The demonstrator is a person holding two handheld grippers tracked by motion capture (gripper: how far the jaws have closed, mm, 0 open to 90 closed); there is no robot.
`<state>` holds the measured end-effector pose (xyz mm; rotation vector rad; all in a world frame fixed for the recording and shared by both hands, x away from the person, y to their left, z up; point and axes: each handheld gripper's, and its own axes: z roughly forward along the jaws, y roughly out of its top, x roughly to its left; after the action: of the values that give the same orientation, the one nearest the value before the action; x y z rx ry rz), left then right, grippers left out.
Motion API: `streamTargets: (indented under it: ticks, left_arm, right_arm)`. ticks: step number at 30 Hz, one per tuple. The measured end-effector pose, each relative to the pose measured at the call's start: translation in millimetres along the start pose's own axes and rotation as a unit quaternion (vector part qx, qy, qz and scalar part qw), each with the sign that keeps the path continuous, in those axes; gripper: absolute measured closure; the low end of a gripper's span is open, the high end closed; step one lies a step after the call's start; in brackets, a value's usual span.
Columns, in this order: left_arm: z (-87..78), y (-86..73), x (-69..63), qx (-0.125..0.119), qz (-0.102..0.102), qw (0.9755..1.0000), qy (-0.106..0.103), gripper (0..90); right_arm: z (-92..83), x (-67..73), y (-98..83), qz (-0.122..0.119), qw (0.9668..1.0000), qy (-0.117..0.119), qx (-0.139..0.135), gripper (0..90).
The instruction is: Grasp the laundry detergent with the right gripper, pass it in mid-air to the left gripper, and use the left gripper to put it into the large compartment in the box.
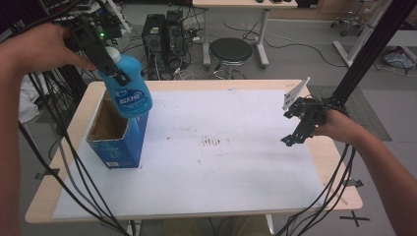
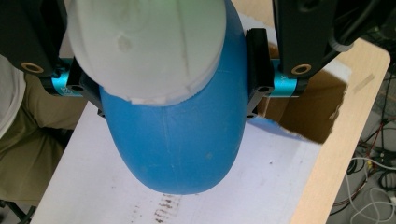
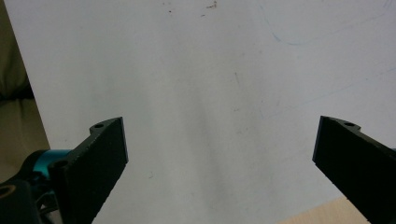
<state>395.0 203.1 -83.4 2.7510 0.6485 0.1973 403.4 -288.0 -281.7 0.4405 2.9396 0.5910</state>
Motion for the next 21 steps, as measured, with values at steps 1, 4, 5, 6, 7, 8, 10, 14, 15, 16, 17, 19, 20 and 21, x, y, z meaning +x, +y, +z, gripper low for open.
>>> streamTargets:
  ticks: [1,4,5,6,7,8,10,14,15,16,17,19,20,21]
  left_arm:
    - [-2.4,-3.4,1.1,-0.001,-0.003,1.0,0.002,37.9]
    - [-6.4,-14.3,5.1,0.001,-0.012,0.9999,0.008,37.9]
    - [-6.9,-18.0,6.6,0.003,-0.016,0.9998,0.01,37.9]
    - [-7.1,-21.8,8.1,0.004,-0.018,0.9998,0.013,37.9]
    - [-7.3,-25.3,9.6,0.006,-0.019,0.9997,0.016,37.9]
    - [-7.0,-28.7,11.0,0.008,-0.022,0.9996,0.018,37.9]
    - [-6.2,-35.0,13.3,0.011,-0.027,0.9994,0.021,37.9]
    - [-2.7,-46.2,17.5,0.014,-0.034,0.999,0.024,37.9]
    - [-1.2,-49.1,18.8,0.013,-0.035,0.999,0.024,37.9]
    - [0.5,-51.9,19.9,0.013,-0.036,0.999,0.023,37.9]
    - [2.3,-54.4,20.8,0.011,-0.039,0.9989,0.022,37.9]
    - [6.3,-58.3,22.8,0.013,-0.037,0.999,0.021,37.9]
    - [9.1,-59.8,23.4,0.013,-0.035,0.9991,0.02,37.9]
    - [12.2,-61.1,24.0,0.015,-0.035,0.9991,0.018,37.9]
  right_arm:
    - [-0.3,-0.5,-0.4,-0.001,1.0,0.0,-0.001,2.2]
    - [-1.1,-1.1,-2.0,-0.002,1.0,0.001,-0.003,2.2]
    - [-1.3,-1.0,-2.4,0.0,1.0,0.001,-0.002,2.2]
    - [-1.3,-1.0,-2.8,0.0,1.0,0.002,-0.001,2.2]
    - [-1.2,-0.9,-3.1,0.0,1.0,0.002,-0.001,2.2]
    - [-1.2,-0.8,-3.3,0.001,1.0,0.001,-0.001,2.2]
    - [-1.5,-0.4,-3.4,0.002,1.0,0.001,-0.001,2.2]
    - [-1.4,-0.2,-3.0,0.003,1.0,0.001,-0.001,2.2]
    - [-1.0,-0.1,-2.5,0.004,1.0,0.0,0.0,2.2]
    - [-0.4,-0.3,-1.9,0.001,1.0,0.001,0.0,2.2]
    - [0.0,0.0,-1.2,0.003,1.0,0.001,0.002,2.2]
    - [1.7,0.3,0.4,0.002,1.0,0.001,0.005,2.2]
    - [2.6,0.1,1.0,0.0,1.0,0.001,0.004,2.2]
    - [3.3,0.4,1.8,0.002,1.0,0.001,0.005,2.2]
